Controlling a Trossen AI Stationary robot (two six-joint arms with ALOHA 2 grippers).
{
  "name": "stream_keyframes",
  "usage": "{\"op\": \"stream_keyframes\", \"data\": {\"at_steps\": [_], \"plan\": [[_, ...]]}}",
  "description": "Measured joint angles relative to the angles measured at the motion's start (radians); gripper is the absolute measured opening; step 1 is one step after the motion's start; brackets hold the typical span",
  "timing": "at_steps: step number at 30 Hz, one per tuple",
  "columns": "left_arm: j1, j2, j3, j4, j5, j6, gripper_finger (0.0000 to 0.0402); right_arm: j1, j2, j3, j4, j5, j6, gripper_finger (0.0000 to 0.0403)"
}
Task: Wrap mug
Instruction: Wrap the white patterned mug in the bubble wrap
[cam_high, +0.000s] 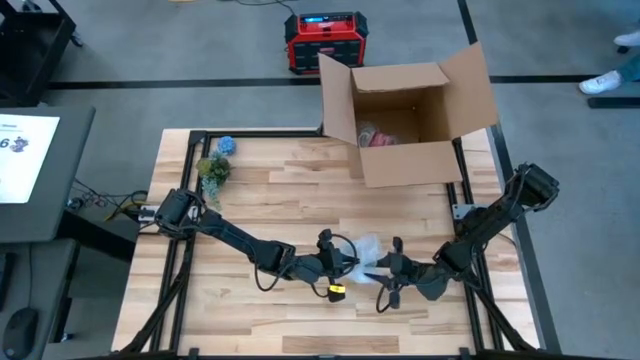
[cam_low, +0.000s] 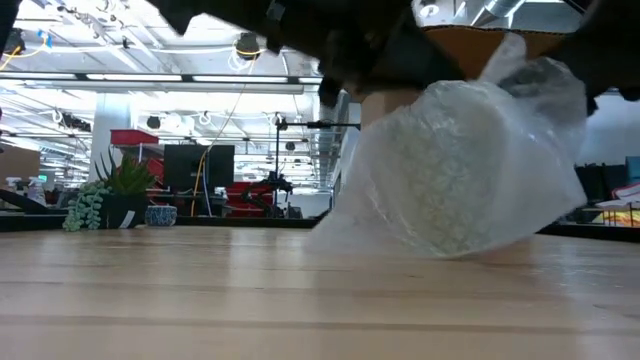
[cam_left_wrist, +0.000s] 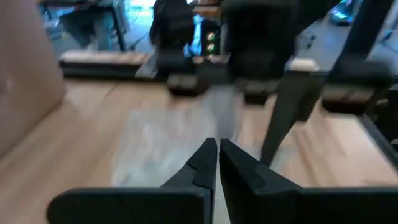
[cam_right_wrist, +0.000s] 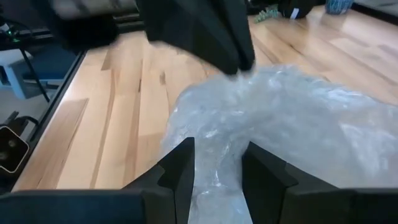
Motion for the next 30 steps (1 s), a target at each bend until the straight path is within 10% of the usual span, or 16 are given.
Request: {"op": "stream_keyframes", "data": {"at_steps": [14, 21, 30], "plan": [[0.053, 0.000, 0.258, -0.383, 0.185, 0.164, 0.0075, 0.021, 0.001, 0.000, -0.008, -0.001, 0.009, 0.0107], [0.107, 0.045, 0.258, -0.381, 0.319, 0.173, 0.0172, 0.022, 0.001, 0.000, -0.008, -0.001, 0.009, 0.0107], [0.119, 0.116, 0.258, -0.318, 0.333, 0.198, 0.0173, 0.029, 0.001, 0.000, -0.015, -0.001, 0.010, 0.0107]]}}
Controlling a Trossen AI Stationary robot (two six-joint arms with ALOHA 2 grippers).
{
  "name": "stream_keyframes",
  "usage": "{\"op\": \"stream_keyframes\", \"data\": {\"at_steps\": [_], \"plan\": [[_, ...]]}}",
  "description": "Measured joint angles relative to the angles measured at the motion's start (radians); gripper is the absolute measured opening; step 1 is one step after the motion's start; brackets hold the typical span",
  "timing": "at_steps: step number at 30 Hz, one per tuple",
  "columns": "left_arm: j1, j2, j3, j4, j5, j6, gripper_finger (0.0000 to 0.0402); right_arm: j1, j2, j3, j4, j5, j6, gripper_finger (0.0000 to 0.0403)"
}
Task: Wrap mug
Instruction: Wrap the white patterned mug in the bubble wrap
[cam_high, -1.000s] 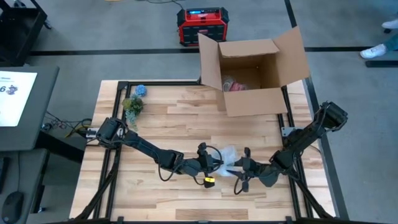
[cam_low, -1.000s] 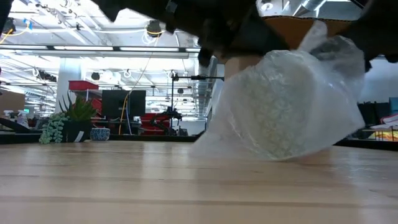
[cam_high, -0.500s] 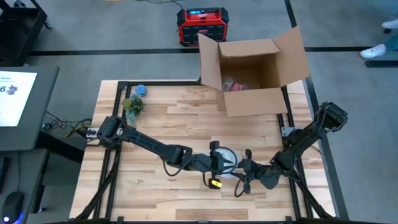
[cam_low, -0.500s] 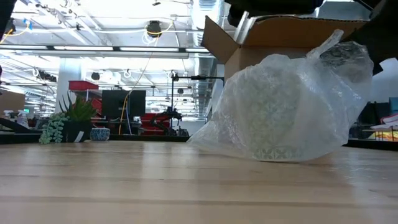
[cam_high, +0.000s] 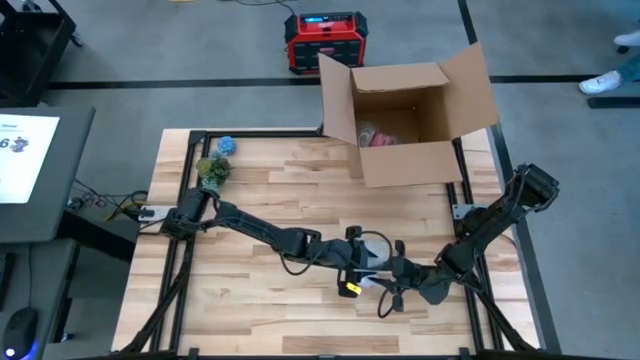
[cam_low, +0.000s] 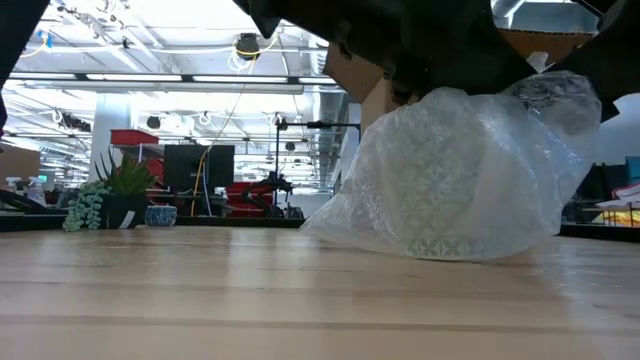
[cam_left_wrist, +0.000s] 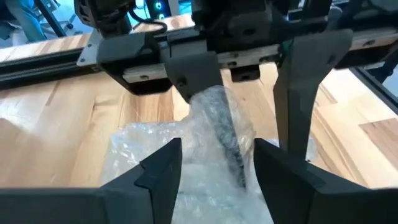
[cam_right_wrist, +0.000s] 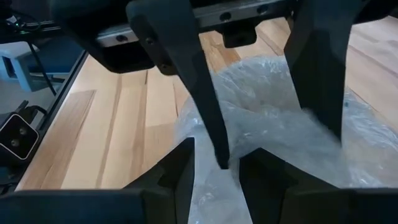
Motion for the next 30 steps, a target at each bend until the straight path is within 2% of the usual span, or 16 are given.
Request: {"op": "stream_keyframes", "data": {"at_steps": [5, 11, 16, 21, 25, 28, 30], "plan": [[0.000, 0.000, 0.000, 0.005, 0.000, -0.001, 0.0121, 0.000, 0.000, 0.000, -0.001, 0.000, 0.000, 0.0107], [-0.007, 0.000, 0.000, 0.006, -0.003, -0.005, 0.0012, 0.014, 0.000, 0.000, -0.014, 0.001, 0.008, 0.0107], [-0.023, 0.000, 0.000, 0.004, -0.043, -0.009, 0.0001, 0.058, -0.005, 0.000, -0.066, 0.007, 0.046, 0.0107], [-0.034, 0.000, 0.000, -0.004, -0.063, -0.008, 0.0000, 0.134, -0.050, 0.000, -0.212, 0.006, 0.194, 0.0107], [-0.041, 0.000, 0.000, -0.016, -0.066, -0.008, 0.0000, 0.187, -0.100, 0.000, -0.398, 0.042, 0.396, 0.0107], [-0.045, 0.000, 0.000, -0.019, -0.069, -0.009, 0.0000, 0.196, -0.107, 0.000, -0.552, 0.127, 0.635, 0.0107], [-0.047, 0.000, 0.000, -0.021, -0.069, -0.010, 0.0000, 0.181, -0.094, 0.000, -0.628, 0.142, 0.765, 0.0107]]}}
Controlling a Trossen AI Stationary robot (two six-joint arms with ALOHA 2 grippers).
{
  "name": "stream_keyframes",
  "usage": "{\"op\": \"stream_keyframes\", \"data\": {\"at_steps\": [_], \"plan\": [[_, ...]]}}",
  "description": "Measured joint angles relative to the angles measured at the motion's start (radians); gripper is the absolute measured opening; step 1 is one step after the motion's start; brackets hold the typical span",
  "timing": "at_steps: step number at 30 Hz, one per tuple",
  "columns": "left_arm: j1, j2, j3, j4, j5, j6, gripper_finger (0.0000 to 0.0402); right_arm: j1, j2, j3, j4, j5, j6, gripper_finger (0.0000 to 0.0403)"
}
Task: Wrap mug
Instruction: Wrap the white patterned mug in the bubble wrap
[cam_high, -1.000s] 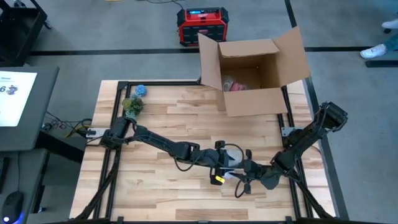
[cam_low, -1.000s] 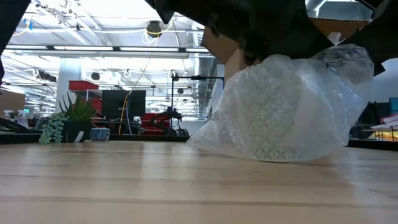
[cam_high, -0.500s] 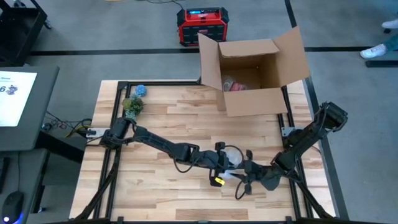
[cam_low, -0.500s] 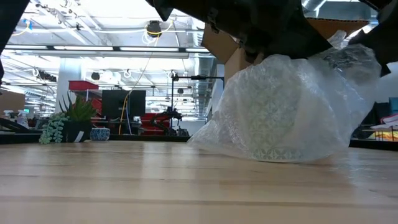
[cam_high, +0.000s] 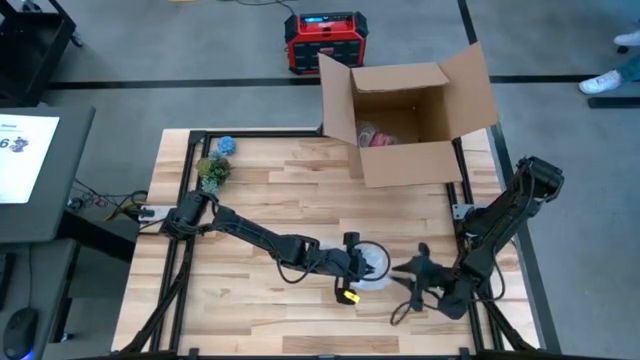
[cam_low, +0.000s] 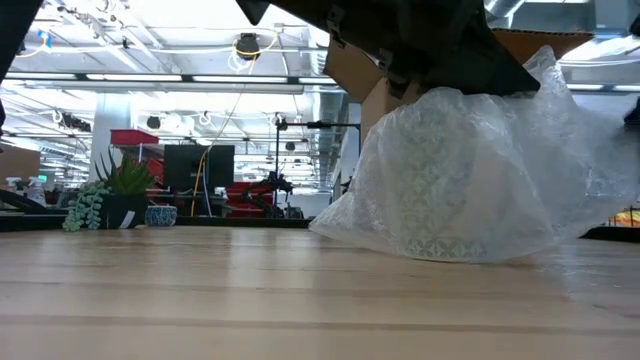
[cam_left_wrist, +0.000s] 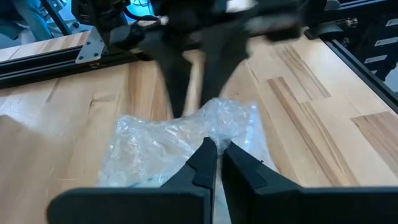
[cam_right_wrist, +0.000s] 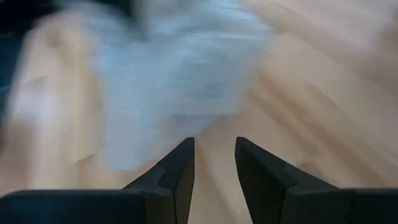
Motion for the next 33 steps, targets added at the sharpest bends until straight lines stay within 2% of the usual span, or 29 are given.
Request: {"op": "stream_keyframes", "data": {"at_steps": [2, 5, 12, 14, 18, 26, 30, 33], "plan": [[-0.002, 0.000, 0.000, -0.002, 0.000, -0.001, 0.0000, -0.022, 0.025, 0.000, -0.038, 0.003, 0.085, 0.0107], [-0.008, 0.000, 0.000, -0.004, 0.001, 0.000, 0.0000, -0.054, 0.054, -0.001, 0.020, 0.017, 0.081, 0.0107], [-0.009, -0.001, 0.000, -0.020, 0.008, -0.010, 0.0000, -0.099, 0.061, -0.001, 0.414, 0.020, -0.322, 0.0107], [-0.008, -0.003, 0.000, -0.015, -0.001, -0.016, 0.0000, -0.110, 0.061, -0.002, 0.484, 0.018, -0.382, 0.0107], [-0.010, -0.004, 0.000, -0.014, -0.034, -0.009, 0.0013, -0.127, 0.061, -0.002, 0.493, 0.018, -0.393, 0.0107], [-0.032, -0.063, 0.000, -0.098, -0.045, -0.035, 0.0087, -0.132, 0.061, 0.000, 0.472, 0.018, -0.354, 0.0107], [-0.057, -0.146, 0.000, -0.226, -0.061, -0.153, 0.0102, -0.132, 0.061, 0.000, 0.478, 0.017, -0.354, 0.0107], [-0.070, -0.207, 0.000, -0.396, -0.103, -0.289, 0.0102, -0.132, 0.061, 0.000, 0.476, 0.017, -0.339, 0.0107]]}}
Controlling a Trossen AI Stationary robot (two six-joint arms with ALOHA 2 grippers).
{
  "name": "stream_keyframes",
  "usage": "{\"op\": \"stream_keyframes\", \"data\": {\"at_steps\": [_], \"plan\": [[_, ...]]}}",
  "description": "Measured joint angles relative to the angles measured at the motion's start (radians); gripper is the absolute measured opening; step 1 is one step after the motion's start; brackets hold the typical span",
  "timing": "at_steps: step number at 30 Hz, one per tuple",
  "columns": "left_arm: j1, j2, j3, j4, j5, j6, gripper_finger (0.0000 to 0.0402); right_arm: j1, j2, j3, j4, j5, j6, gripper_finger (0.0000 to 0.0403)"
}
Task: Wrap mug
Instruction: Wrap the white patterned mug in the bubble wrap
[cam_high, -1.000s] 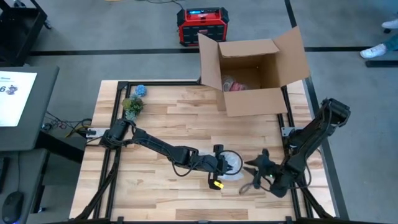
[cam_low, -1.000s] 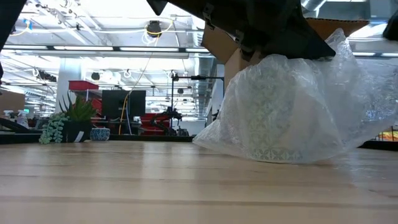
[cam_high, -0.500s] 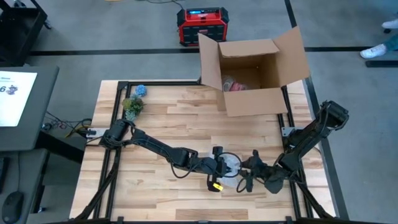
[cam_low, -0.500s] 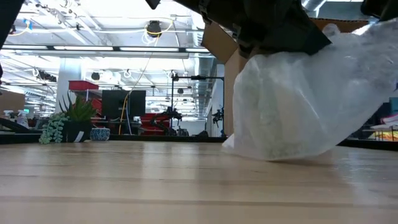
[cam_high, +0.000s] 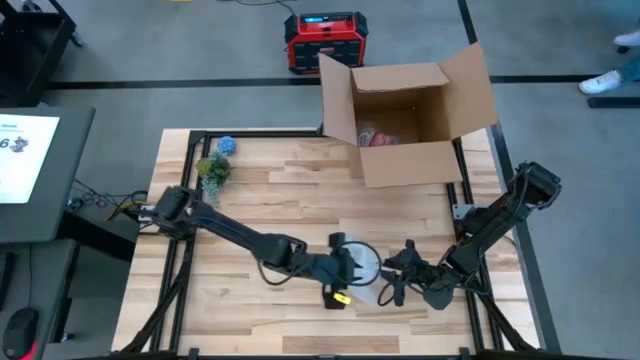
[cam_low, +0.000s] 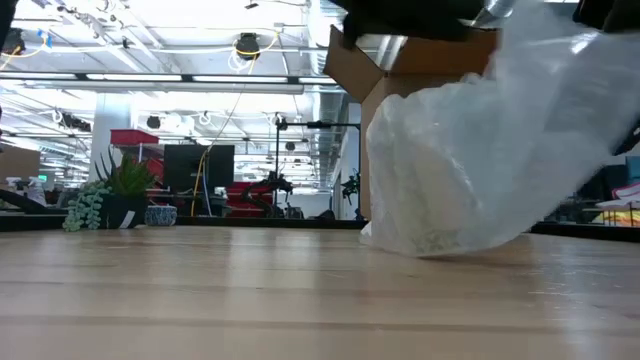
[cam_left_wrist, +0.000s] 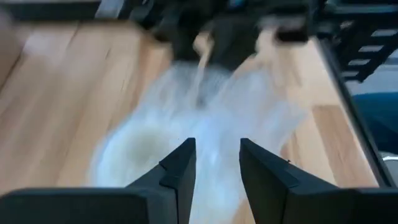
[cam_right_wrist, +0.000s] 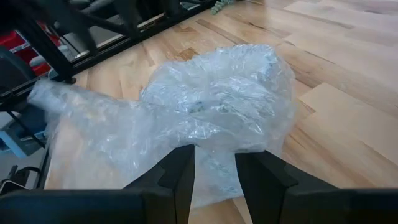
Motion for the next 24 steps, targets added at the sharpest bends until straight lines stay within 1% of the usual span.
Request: {"op": "stream_keyframes", "data": {"at_steps": [4, 6, 7, 9, 10, 11, 13, 15, 18, 20, 24], "plan": [[0.008, -0.036, 0.000, -0.292, -0.109, -0.167, 0.0101, 0.001, 0.000, 0.000, -0.003, -0.001, 0.014, 0.0107], [0.021, -0.028, -0.012, -0.394, -0.189, -0.224, 0.0100, 0.002, 0.000, 0.000, -0.004, -0.001, 0.011, 0.0107], [0.031, -0.015, -0.022, -0.413, -0.230, -0.246, 0.0100, 0.002, 0.000, 0.000, -0.004, -0.001, 0.011, 0.0107], [0.048, 0.017, -0.048, -0.389, -0.304, -0.292, 0.0100, 0.005, 0.000, 0.000, -0.004, -0.002, 0.011, 0.0107], [0.058, 0.036, -0.062, -0.362, -0.312, -0.298, 0.0100, 0.007, 0.000, 0.000, -0.006, -0.002, 0.011, 0.0107], [0.066, 0.056, -0.071, -0.319, -0.307, -0.289, 0.0100, 0.008, 0.000, 0.000, -0.006, -0.002, 0.011, 0.0107], [0.070, 0.096, -0.076, -0.227, -0.261, -0.252, 0.0100, 0.009, 0.000, 0.000, -0.009, -0.002, 0.011, 0.0107], [0.061, 0.136, -0.076, -0.132, -0.211, -0.222, 0.0100, 0.007, 0.000, 0.000, -0.010, -0.002, 0.011, 0.0107], [0.043, 0.177, -0.076, -0.006, -0.170, -0.176, 0.0100, -0.007, 0.000, 0.000, -0.034, -0.003, 0.046, 0.0107], [0.033, 0.189, -0.076, 0.034, -0.161, -0.163, 0.0100, -0.016, -0.002, 0.001, -0.064, -0.003, 0.088, 0.0107], [0.017, 0.190, -0.077, 0.040, -0.149, -0.186, 0.0100, -0.048, -0.002, 0.002, -0.131, 0.016, 0.207, 0.0107]]}}
